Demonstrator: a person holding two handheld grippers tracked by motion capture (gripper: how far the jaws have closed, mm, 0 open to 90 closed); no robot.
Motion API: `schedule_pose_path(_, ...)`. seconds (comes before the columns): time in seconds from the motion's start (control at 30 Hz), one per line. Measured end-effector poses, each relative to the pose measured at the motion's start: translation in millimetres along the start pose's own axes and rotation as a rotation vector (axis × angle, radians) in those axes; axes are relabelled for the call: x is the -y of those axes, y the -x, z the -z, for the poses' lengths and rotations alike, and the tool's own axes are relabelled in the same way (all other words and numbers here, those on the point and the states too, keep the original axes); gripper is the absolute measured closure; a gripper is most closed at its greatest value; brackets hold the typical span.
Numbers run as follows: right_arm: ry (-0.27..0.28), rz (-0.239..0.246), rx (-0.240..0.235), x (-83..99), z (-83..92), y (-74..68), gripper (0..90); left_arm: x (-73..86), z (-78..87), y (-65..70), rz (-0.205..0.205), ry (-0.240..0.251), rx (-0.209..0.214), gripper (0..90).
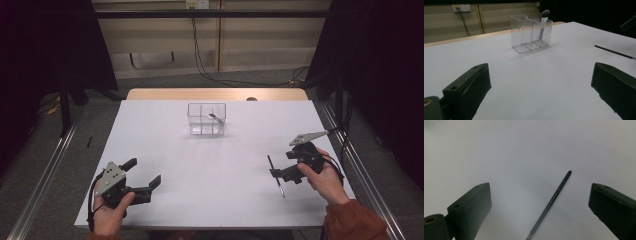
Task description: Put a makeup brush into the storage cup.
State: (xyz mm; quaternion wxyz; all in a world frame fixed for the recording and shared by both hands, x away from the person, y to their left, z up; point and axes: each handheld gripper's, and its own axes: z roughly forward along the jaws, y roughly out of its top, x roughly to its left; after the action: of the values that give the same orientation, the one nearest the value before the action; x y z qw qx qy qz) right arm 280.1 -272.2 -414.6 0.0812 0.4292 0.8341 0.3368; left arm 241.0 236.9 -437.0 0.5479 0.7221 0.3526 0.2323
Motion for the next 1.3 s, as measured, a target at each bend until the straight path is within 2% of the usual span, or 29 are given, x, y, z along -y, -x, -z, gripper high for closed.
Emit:
schedule_pose_path(0.07,0.002,0.016,-0.022,-0.5,0.7,-0.1,6.3,0.1,-0.1,-0.4,0.002,0.001,0.003,2.3)
schedule_pose_path(0.13,-0.02,0.01,-0.02,-1.8,0.7,0.3,7.2,0.0,-0.4,-0.2,0.004,0.001,0.003,2.3)
schedule_pose_path(0.33,-0.168,0.005,-0.023,-4.3,-5.7,2.8,7.7,-0.2,-0.3,-1.4,0.002,-0.003,0.005,2.4)
schedule_pose_path(0.53,-0.239,0.002,-0.017,-5.0,-10.3,4.3,8.1,0.3,-0.4,-2.2,0.008,-0.008,0.003,2.5)
schedule_pose_path(0.7,-0.312,0.033,-0.007,-7.6,-13.3,1.9,7.8,0.4,-0.6,-2.2,0.007,-0.013,-0.002,2.7)
schedule_pose_path(0.9,-0.372,0.052,-0.018,-10.9,-17.6,-0.6,8.1,1.0,-1.1,-2.9,0.011,-0.014,-0.006,3.0)
schedule_pose_path(1.0,-0.398,0.054,0.005,-12.6,-21.4,-1.9,9.9,1.0,-1.3,-2.8,0.009,-0.016,-0.008,3.0)
schedule_pose_path(1.17,-0.439,0.063,0.015,-13.7,-27.9,-2.5,11.2,1.1,-1.5,-2.8,0.002,-0.019,-0.008,3.3)
schedule_pose_path(1.23,-0.453,0.054,0.022,-13.8,-30.4,-3.6,14.8,1.1,-1.3,-3.0,0.003,-0.018,-0.009,3.3)
schedule_pose_path(1.3,-0.456,0.066,0.033,-13.5,-32.6,-4.8,17.8,1.2,-1.4,-3.0,0.005,-0.018,-0.01,3.3)
